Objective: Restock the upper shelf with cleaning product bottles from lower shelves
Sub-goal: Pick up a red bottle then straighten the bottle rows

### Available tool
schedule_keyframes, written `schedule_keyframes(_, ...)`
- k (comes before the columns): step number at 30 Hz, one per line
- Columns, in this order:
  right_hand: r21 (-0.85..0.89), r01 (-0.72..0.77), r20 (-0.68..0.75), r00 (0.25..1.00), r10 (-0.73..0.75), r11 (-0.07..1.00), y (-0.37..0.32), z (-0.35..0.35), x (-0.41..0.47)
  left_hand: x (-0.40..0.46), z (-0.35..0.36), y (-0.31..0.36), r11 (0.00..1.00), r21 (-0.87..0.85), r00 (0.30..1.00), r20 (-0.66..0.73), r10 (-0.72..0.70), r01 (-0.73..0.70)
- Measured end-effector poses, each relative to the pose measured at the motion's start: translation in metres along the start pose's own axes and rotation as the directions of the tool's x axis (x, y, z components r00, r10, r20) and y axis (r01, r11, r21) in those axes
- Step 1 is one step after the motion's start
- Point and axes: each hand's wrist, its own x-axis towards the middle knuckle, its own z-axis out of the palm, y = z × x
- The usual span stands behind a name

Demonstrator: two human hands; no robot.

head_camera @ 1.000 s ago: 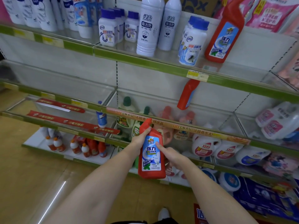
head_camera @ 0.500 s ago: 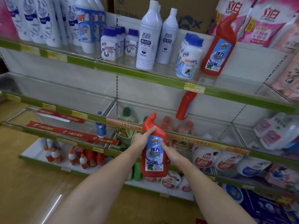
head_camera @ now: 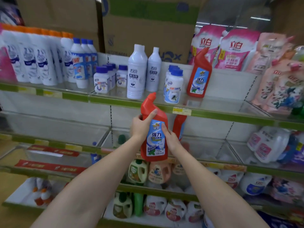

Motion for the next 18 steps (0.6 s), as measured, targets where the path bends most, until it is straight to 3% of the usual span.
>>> schedule_keyframes(3,0.136,0.115,-0.051,0.993,-0.109,0.984,-0.026,-0.002,0.004,0.004,0.012,0.039,0.985,0.062,0.987,-0.009,0.16,-0.159)
schedule_keyframes(8,0.326,0.274,-0.322,0.932,-0.167,0.905,-0.077,-0.016,0.019,0.007,0.048,0.104,0.925,0.053,0.926,-0.009,0.378,-0.377)
schedule_keyframes(14,0.396,0.392,-0.474,0.862,-0.181,0.83,-0.122,-0.068,0.03,0.017,0.106,0.157,0.873,0.008,0.869,0.102,0.484,-0.487)
schedule_keyframes(18,0.31,0.391,-0.499,0.843,-0.202,0.867,-0.132,-0.111,0.048,0.033,0.143,0.164,0.865,-0.014,0.836,0.249,0.488,-0.501)
